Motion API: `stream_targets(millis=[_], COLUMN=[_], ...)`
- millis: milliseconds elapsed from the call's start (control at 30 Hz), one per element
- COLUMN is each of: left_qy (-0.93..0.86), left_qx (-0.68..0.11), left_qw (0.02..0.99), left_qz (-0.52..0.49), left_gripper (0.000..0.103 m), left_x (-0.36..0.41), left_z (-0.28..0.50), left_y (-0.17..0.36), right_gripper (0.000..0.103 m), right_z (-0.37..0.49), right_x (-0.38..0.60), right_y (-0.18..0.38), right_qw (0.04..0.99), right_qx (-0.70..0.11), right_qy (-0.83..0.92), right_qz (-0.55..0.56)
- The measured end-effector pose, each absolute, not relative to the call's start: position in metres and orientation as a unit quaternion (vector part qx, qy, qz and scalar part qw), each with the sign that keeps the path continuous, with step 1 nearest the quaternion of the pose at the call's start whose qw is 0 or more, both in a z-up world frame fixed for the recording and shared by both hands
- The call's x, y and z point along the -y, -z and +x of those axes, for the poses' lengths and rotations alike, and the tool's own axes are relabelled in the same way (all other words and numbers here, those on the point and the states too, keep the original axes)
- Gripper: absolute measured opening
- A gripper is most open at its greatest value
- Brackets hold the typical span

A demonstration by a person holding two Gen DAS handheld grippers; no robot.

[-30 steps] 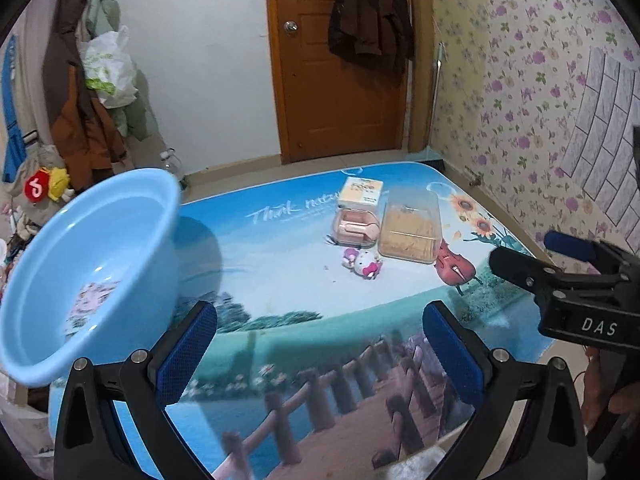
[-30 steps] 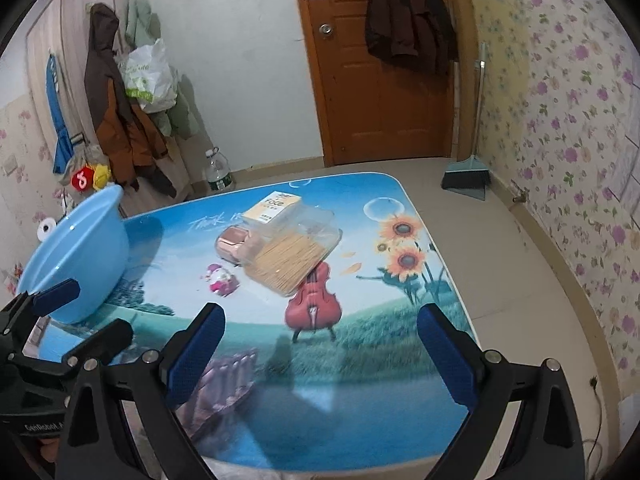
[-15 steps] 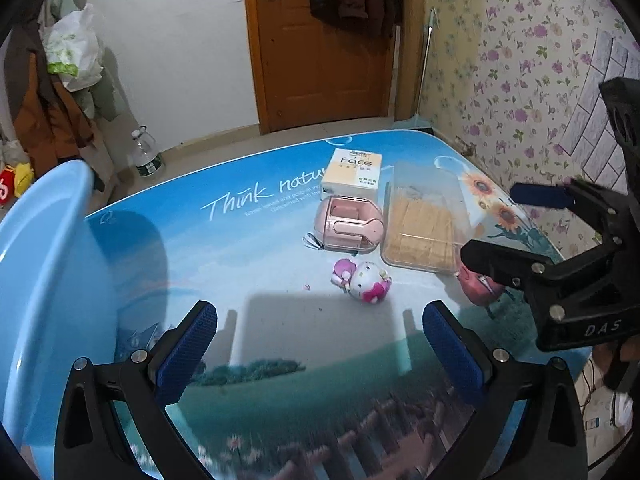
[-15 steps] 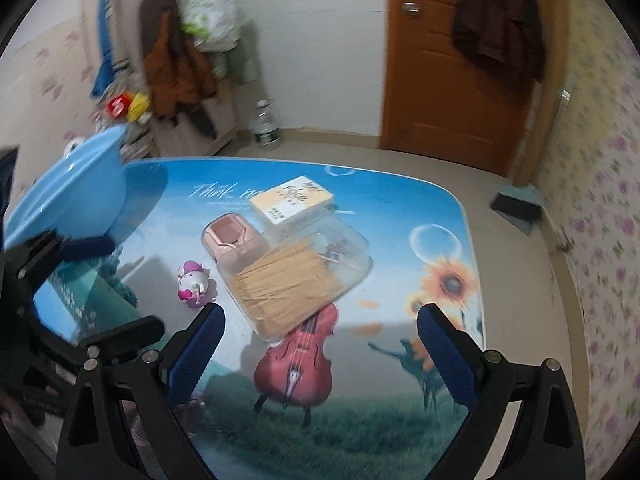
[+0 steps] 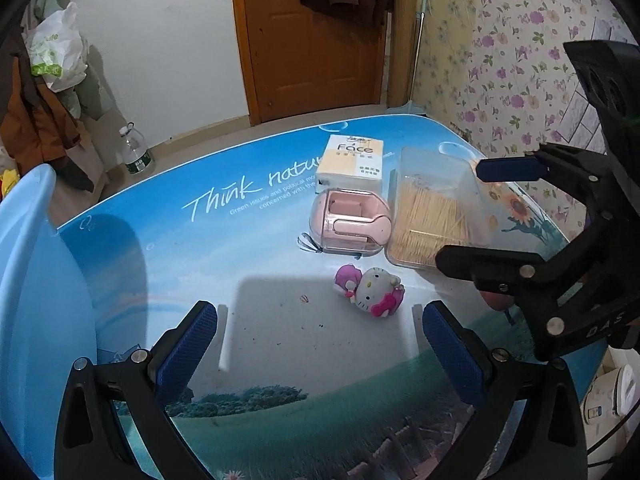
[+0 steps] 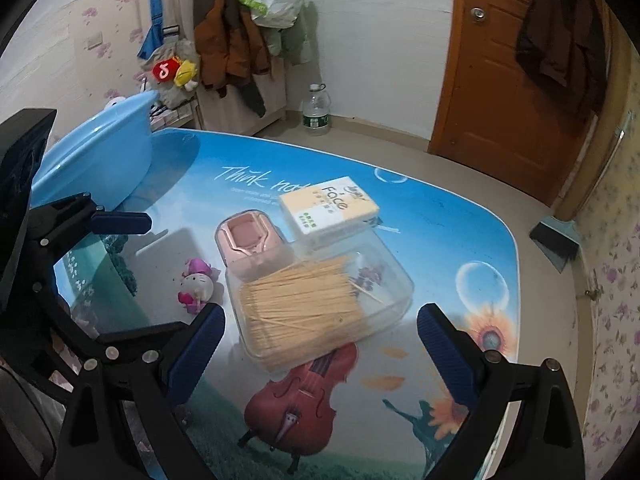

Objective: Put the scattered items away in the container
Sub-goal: 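Move the right gripper toward the clear toothpick box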

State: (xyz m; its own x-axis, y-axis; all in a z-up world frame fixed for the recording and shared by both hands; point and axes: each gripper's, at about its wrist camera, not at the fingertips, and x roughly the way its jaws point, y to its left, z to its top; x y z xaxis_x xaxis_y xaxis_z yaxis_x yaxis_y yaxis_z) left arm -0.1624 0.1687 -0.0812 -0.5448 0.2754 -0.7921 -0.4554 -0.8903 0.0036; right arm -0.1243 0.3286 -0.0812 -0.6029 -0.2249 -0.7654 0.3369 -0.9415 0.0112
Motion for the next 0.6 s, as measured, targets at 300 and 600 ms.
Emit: stream_targets(millis=[300, 600], left_qy=[-0.872, -0.872], left_qx=[-0.097, -0.100], left_qw=[0.207, 0.206], left_qz=[-0.433, -0.433], left_gripper=[0.103, 0.103], left_x=[-0.165, -0.165], left_z=[-0.163, -0.162], left_y=[0.082, 0.082], right_gripper=[0.098, 0.101], right_z=[-0.143, -0.150], right_x=[-0.327, -0.324], right_y=[0.087, 0.094], right_qw=[0.181, 0.235], right_qx=[-0.074, -0.119], right_qy=[0.885, 0.862], right_qz=[0.424, 0.432])
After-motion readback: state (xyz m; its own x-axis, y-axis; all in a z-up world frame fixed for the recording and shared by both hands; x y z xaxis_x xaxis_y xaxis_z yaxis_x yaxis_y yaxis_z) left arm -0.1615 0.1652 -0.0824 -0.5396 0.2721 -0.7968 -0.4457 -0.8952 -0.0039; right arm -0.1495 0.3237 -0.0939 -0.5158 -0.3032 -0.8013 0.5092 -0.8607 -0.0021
